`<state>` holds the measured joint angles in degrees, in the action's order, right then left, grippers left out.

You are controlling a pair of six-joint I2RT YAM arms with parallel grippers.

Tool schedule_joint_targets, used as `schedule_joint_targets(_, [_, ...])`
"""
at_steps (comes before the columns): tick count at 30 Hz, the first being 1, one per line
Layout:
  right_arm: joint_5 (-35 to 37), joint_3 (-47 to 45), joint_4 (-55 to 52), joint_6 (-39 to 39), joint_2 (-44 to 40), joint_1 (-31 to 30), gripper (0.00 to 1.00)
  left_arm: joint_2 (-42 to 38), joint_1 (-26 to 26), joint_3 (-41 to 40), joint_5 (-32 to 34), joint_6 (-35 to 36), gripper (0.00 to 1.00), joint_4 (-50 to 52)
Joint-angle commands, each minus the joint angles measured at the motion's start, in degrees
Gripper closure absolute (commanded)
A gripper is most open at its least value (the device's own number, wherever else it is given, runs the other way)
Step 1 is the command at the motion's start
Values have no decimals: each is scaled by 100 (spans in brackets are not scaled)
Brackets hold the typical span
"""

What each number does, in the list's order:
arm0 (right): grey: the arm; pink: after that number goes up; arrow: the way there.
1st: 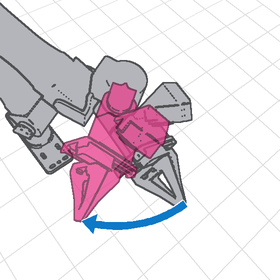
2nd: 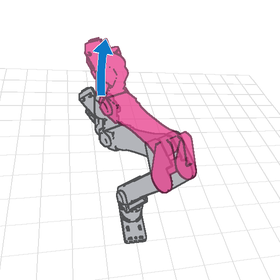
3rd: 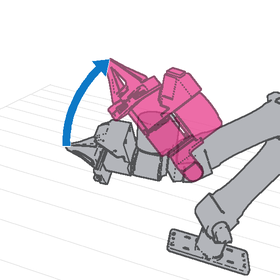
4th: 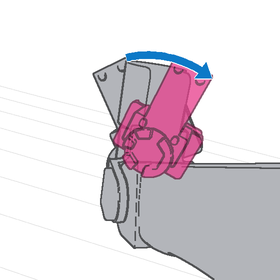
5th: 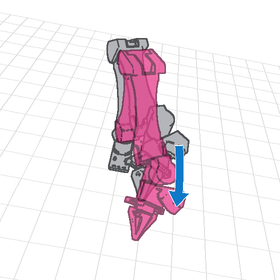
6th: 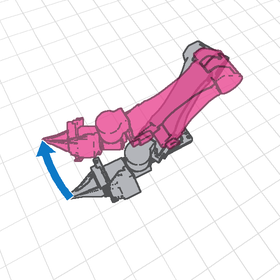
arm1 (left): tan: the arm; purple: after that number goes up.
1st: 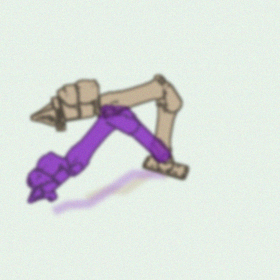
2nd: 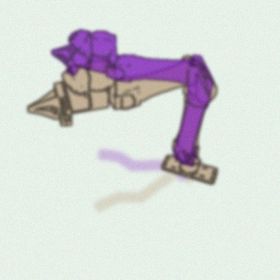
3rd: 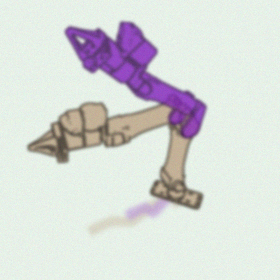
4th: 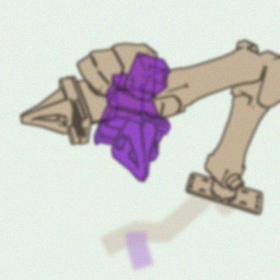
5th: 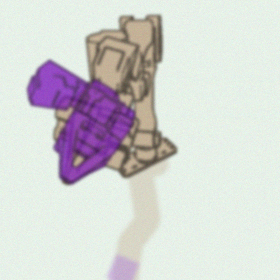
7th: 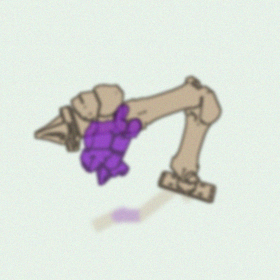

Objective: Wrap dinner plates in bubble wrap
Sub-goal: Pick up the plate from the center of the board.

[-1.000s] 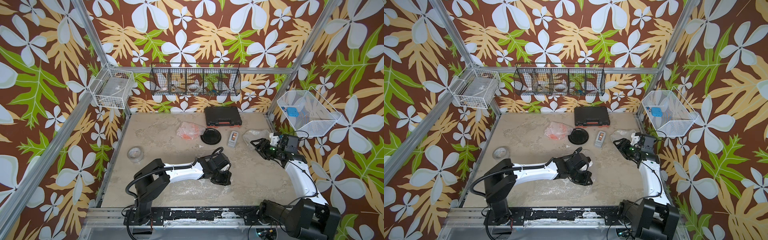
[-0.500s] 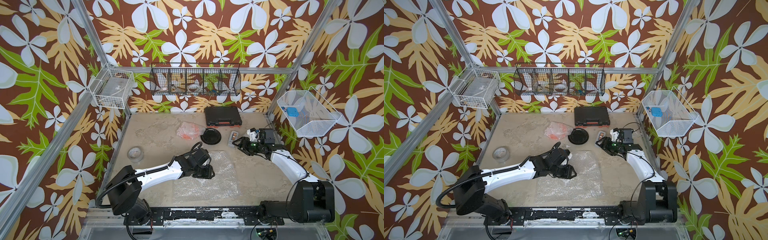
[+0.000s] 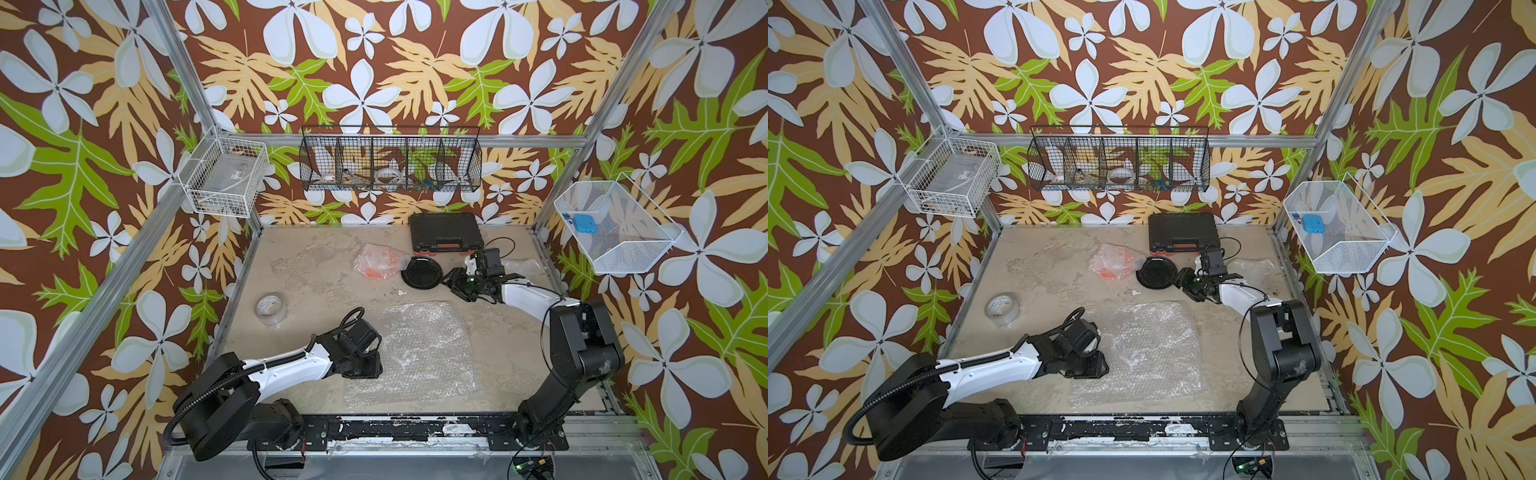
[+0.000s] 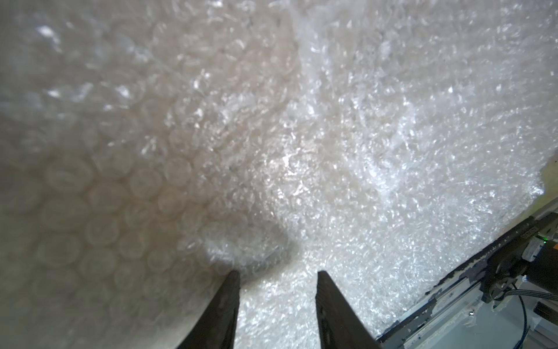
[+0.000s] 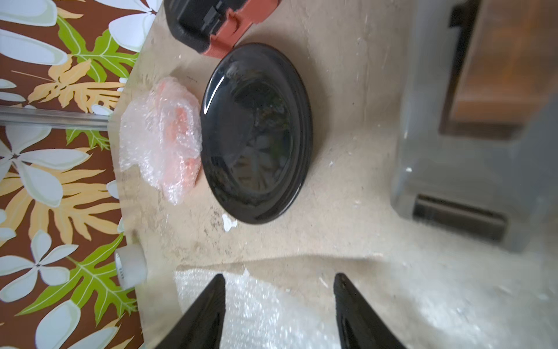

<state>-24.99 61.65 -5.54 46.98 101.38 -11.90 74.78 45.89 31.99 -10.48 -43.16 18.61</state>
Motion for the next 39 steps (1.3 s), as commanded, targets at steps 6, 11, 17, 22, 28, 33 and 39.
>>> schedule_joint_targets(6, [331, 486, 407, 259, 860, -203, 48, -223, -27, 294, 204, 99, 55, 411])
schedule_joint_targets(11, [459, 828, 319, 294, 1227, -329, 54, -393, -28, 448, 143, 44, 55, 518])
schedule_joint_targets(17, [512, 1047, 256, 323, 1496, -344, 68, -708, -27, 457, 272, -26, 52, 632])
schedule_joint_targets(22, [572, 1104, 185, 298, 1519, -341, 83, -828, -37, 449, 337, -26, 52, 739])
schedule_joint_targets(28, [757, 1034, -10, 142, 1096, -317, 95, -1054, -50, 586, 614, 14, 53, 940])
schedule_joint_targets(33, [908, 681, -325, -156, 294, -192, 98, -1289, -129, 590, 739, 9, 51, 943])
schedule_joint_targets(39, [388, -135, -774, -562, -909, -155, 100, -1481, -480, 401, 586, 83, 45, 755])
